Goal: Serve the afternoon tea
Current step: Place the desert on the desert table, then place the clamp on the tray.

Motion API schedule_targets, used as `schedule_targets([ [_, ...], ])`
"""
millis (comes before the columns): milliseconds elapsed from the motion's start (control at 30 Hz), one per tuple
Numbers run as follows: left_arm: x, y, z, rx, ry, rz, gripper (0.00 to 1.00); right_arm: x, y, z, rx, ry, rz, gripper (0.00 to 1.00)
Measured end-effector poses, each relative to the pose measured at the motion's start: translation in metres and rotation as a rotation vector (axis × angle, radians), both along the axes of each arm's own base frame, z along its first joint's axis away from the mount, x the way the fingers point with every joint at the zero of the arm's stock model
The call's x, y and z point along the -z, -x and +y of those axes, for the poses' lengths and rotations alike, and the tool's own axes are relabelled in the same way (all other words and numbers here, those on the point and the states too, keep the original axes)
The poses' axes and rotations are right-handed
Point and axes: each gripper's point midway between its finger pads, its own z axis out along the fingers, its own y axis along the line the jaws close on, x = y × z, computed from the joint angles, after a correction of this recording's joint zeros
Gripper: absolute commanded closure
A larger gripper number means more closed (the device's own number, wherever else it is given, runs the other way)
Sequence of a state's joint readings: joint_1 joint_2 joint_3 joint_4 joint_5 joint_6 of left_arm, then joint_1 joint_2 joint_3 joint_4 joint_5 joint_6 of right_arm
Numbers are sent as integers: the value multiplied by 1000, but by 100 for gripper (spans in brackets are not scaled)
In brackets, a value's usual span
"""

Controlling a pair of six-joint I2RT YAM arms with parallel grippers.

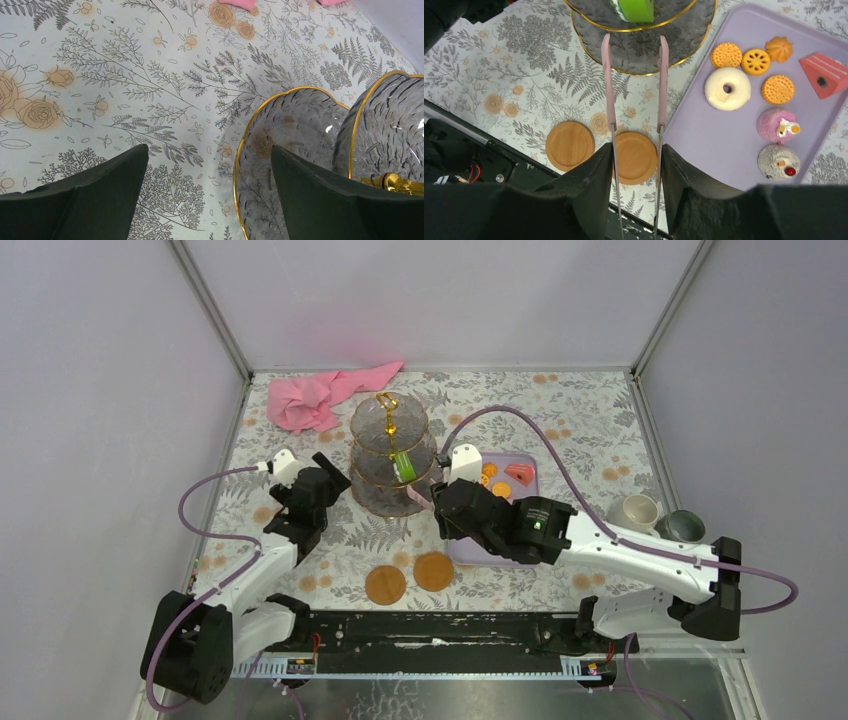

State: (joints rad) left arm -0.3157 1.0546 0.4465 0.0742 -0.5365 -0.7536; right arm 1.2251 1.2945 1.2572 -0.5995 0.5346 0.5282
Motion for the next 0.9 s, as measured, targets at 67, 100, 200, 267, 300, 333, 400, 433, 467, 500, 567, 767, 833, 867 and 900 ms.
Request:
schedule_targets([
  [67, 0, 0, 0, 0, 0, -1, 0, 0, 3, -5, 13, -2, 2, 55],
  [100, -1, 0, 0, 0, 0, -3, 0, 1, 3, -10, 25, 2, 0, 55],
  [200, -3, 0, 0, 0, 3, -10, 0, 3, 3, -25, 70, 18, -4, 55],
  [267, -5, 0, -1, 1, 5, -15, 0, 6, 3, -37, 107, 35, -9, 55],
  [300, -5, 0, -1, 3, 6, -16, 0, 8, 3, -42, 123, 43, -11, 55],
  [333, -5, 0, -1, 4, 6, -17, 0, 10, 3, -48, 141, 55, -13, 55],
  [400, -5, 0, -1, 4, 7, -18, 0, 14, 3, -61, 176, 83, -16, 55],
  [433, -5, 0, -2, 5, 8, -18, 0, 16, 2, -68, 196, 94, -16, 55],
  [467, -6, 0, -2, 4, 10, -20, 0, 18, 1, -74, 213, 102, -17, 55],
  [500, -6, 0, -2, 4, 12, -21, 0, 19, 0, -78, 226, 107, -15, 55],
  [567, -7, 0, -2, 2, 18, -24, 0, 25, -6, -88, 267, 114, -6, 55],
  [767, -9, 0, -4, 9, 29, -30, 0, 57, -24, -121, 378, 171, 40, 55],
  [833, -10, 0, -5, 10, 31, -33, 0, 61, -29, -124, 392, 174, 48, 55],
  [867, -10, 0, -5, 10, 33, -35, 0, 62, -32, -124, 396, 169, 53, 55],
  [900, -11, 0, -5, 10, 35, -37, 0, 62, -35, -123, 398, 162, 53, 55],
])
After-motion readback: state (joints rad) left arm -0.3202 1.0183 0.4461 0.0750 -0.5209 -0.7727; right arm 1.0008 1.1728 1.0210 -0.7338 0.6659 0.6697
